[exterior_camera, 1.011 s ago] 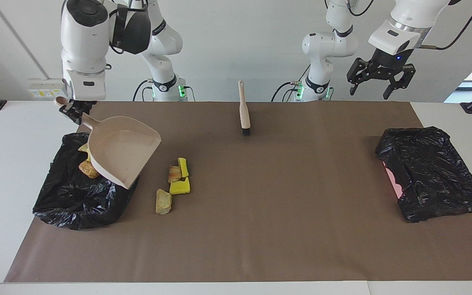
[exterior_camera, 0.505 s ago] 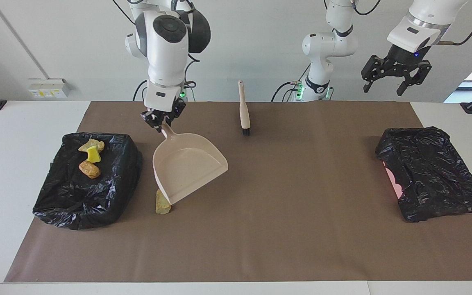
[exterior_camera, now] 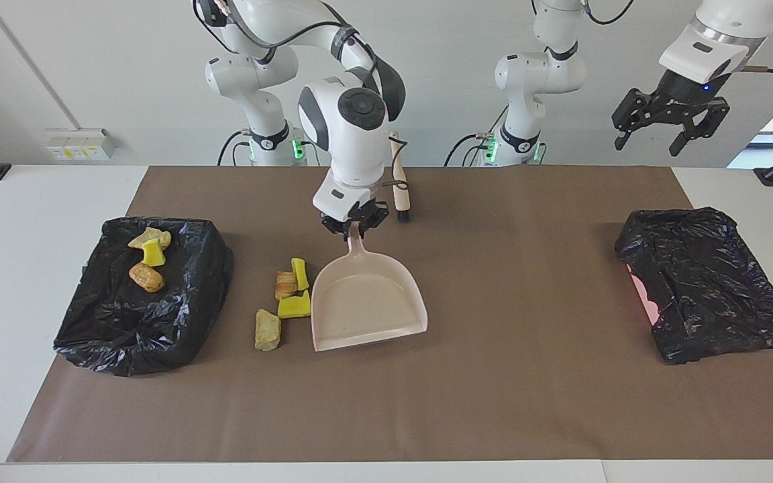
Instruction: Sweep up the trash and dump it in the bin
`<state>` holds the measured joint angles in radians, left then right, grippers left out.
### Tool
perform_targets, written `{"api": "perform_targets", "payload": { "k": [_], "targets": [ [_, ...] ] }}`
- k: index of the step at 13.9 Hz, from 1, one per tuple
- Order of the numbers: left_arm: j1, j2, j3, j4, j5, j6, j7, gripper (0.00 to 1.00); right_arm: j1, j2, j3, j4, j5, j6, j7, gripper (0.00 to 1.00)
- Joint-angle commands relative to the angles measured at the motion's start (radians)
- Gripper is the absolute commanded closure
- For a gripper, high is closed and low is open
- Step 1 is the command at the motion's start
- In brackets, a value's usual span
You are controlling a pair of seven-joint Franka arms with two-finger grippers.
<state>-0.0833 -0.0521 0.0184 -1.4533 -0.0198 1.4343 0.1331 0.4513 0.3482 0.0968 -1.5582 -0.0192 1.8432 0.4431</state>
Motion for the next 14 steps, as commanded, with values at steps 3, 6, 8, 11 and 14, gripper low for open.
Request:
{"api": "perform_targets", "payload": {
  "k": [3,6,8,11,14],
  "targets": [
    [-0.020,-0.005,0.011,0.011,0.014,-0.028,0.006,0.00,0.084,0.182,-0.005,0.133,0.044,0.135,0.187,1.00],
    [-0.020,-0.009,0.009,0.005,0.014,-0.028,0.003,0.00,0.081,0.199,-0.005,0.124,0.053,0.202,0.186,1.00],
    [-0.021,-0.014,0.009,0.004,0.012,-0.028,0.002,0.00,0.076,0.198,-0.003,0.092,0.053,0.205,0.172,1.00],
    [-0.018,-0.015,0.011,0.001,0.012,-0.028,0.005,0.00,0.073,0.204,-0.003,0.049,0.053,0.273,0.169,1.00],
    [-0.020,-0.023,0.011,-0.008,0.011,-0.029,0.003,0.00,0.075,0.210,-0.003,0.047,0.053,0.271,0.169,0.91]
  ]
}}
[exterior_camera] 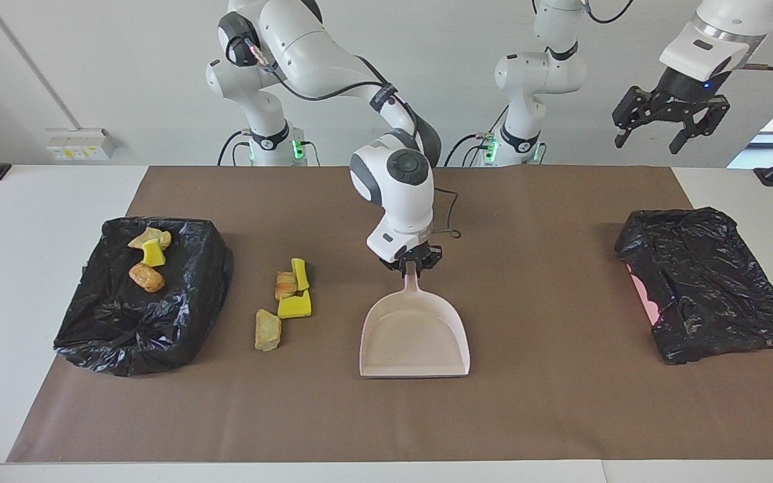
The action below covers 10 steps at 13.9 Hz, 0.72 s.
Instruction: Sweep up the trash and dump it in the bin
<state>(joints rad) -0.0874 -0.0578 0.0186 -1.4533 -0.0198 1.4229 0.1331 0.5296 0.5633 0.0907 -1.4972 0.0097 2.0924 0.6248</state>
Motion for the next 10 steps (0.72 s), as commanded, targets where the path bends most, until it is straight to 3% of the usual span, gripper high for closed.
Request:
{"api": "perform_targets", "payload": {
  "k": [1,2,7,10],
  "targets": [
    [-0.018,-0.023,0.011,-0.015,0.011,-0.019,-0.003,0.00,-0.005,-0.005,0.003,-0.014,0.009,0.012,-0.023,0.60],
    [-0.021,-0.024,0.011,-0.015,0.011,-0.018,-0.003,0.00,0.000,-0.008,0.001,-0.014,0.001,0.005,-0.046,0.01],
    [-0.028,-0.022,0.008,-0.013,0.004,-0.012,-0.006,0.00,-0.005,-0.066,0.003,-0.012,0.023,-0.073,-0.047,0.00],
    [-0.031,-0.025,-0.003,-0.015,0.003,-0.018,-0.009,0.00,0.004,-0.173,0.003,-0.059,0.078,-0.196,-0.030,0.00]
  ]
}}
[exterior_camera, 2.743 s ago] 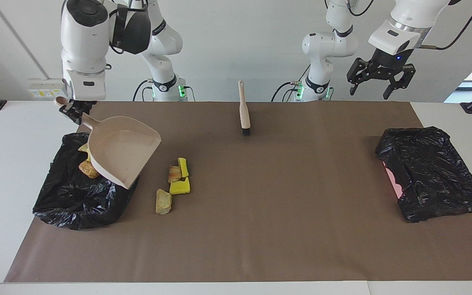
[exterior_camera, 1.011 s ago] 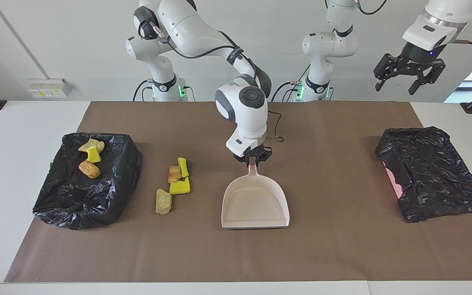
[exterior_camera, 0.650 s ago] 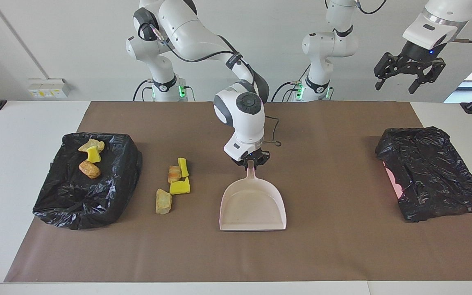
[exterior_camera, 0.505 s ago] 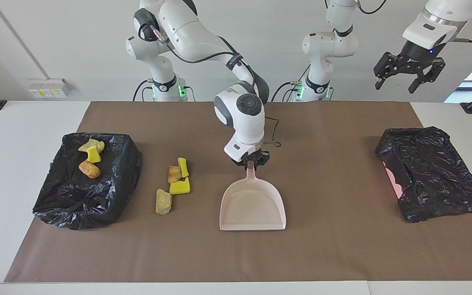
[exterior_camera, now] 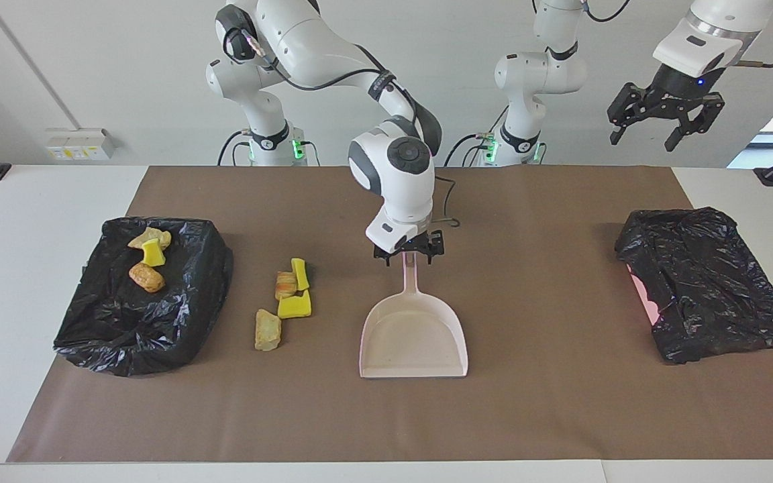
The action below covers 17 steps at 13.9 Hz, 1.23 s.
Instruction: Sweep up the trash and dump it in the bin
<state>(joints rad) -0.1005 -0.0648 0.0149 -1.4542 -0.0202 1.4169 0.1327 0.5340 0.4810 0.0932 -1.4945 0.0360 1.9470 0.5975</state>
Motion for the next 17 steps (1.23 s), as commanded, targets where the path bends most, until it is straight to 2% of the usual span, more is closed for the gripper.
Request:
{"api": "perform_targets", "payload": {
  "k": [1,4,6,8,11,13,15,17],
  "targets": [
    [-0.018,-0.018,-0.024,-0.015,0.003,0.000,-0.010,0.00,0.000,-0.158,0.000,-0.122,0.083,-0.069,0.004,0.00],
    [-0.069,-0.012,-0.081,-0.064,0.000,0.069,-0.012,0.00,0.047,-0.349,0.002,-0.338,0.125,-0.071,0.005,0.00],
    [-0.122,0.000,-0.082,-0.112,-0.007,0.195,-0.083,0.00,0.105,-0.436,0.002,-0.458,0.146,-0.063,0.025,0.00],
    [-0.198,0.040,-0.081,-0.150,-0.014,0.305,-0.151,0.00,0.159,-0.524,0.002,-0.594,0.162,-0.021,0.035,0.00],
    [-0.295,0.132,-0.082,-0.161,-0.014,0.419,-0.281,0.00,0.253,-0.665,0.003,-0.812,0.257,0.113,0.027,0.00],
    [-0.358,0.186,-0.081,-0.182,-0.014,0.482,-0.341,0.00,0.302,-0.702,0.003,-0.886,0.274,0.127,0.035,0.00],
    [-0.407,0.241,-0.079,-0.233,-0.003,0.575,-0.398,0.00,0.359,-0.700,0.003,-0.969,0.277,0.221,0.042,0.00],
    [-0.458,0.318,-0.079,-0.244,0.005,0.677,-0.511,0.00,0.412,-0.671,0.003,-0.992,0.277,0.271,0.070,0.00]
  ]
}}
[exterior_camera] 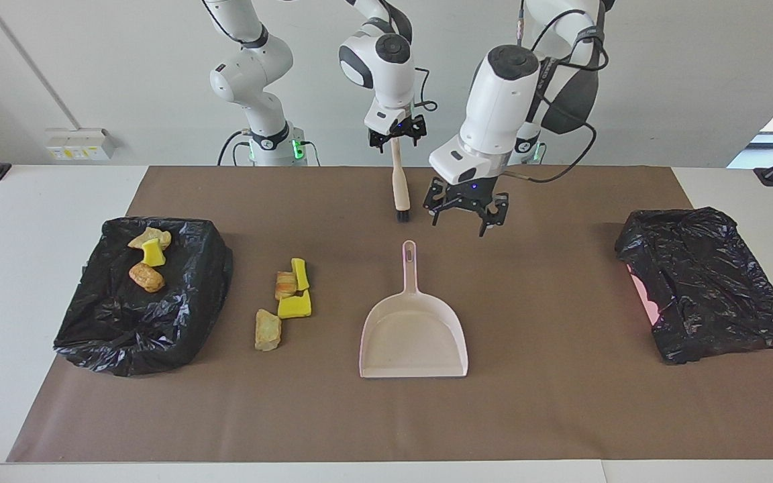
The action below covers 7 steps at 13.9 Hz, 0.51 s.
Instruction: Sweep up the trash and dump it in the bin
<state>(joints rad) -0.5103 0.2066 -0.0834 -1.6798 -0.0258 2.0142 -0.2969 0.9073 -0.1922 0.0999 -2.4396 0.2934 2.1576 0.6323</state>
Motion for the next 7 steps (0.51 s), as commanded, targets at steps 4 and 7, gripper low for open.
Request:
{"api": "perform_targets", "payload": {
  "k": [4,7],
  "targets": [
    [-0.080,0.086,0.019,-0.153,0.012,0.254,-0.111,0.00,0.082,0.036,-0.003,-0.069,0.019,0.142,0.053,0.00],
    [-0.100,0.114,0.019,-0.170,0.012,0.297,-0.162,0.00,0.088,0.068,-0.003,-0.069,0.019,0.163,0.050,0.00]
  ]
}}
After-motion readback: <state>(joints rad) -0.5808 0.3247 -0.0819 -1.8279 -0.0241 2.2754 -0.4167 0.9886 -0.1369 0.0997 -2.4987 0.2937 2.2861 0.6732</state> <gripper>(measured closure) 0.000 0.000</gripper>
